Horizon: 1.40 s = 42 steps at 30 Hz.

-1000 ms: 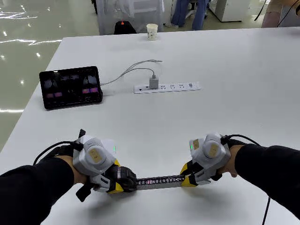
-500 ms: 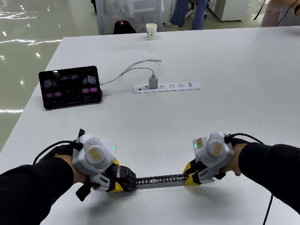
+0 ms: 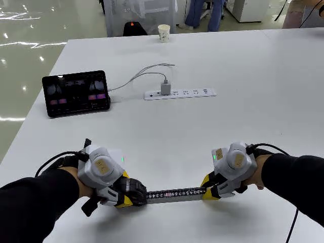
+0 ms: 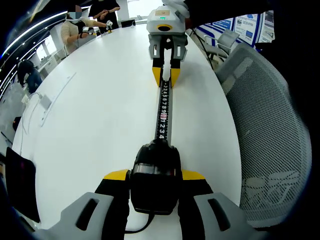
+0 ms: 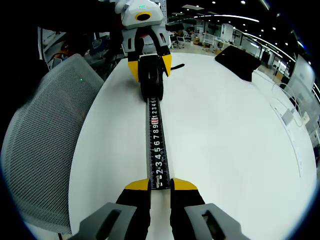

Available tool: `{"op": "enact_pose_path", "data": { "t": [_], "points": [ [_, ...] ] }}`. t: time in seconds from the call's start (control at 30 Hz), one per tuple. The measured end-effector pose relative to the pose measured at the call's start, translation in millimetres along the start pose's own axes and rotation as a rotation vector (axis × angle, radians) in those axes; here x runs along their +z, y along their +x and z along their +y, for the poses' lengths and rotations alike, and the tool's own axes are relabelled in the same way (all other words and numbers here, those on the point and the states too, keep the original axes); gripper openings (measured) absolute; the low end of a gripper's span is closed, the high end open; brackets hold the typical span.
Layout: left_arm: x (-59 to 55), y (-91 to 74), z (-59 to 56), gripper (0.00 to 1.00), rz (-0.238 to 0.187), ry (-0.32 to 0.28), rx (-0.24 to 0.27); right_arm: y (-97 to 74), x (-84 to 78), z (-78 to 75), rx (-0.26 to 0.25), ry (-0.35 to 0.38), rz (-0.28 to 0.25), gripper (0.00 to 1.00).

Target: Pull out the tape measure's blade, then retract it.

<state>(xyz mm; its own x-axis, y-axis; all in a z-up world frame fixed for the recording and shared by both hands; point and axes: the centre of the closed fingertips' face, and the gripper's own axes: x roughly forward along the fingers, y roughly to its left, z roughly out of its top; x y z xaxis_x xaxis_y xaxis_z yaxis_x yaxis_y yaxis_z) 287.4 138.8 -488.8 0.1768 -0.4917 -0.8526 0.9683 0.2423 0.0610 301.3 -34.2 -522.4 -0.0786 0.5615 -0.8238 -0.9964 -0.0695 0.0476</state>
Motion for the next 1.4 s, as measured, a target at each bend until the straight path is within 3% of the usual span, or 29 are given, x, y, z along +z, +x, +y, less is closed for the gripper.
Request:
{"op": "enact_pose_path", "data": {
  "t": [1.4],
  "points": [
    [0.8, 0.9, 0.6, 0.31, -0.006, -0.016, 0.012, -16.3, -19.1, -4.2, 0.005, 0.011, 0.004, 0.11]
  ]
}}
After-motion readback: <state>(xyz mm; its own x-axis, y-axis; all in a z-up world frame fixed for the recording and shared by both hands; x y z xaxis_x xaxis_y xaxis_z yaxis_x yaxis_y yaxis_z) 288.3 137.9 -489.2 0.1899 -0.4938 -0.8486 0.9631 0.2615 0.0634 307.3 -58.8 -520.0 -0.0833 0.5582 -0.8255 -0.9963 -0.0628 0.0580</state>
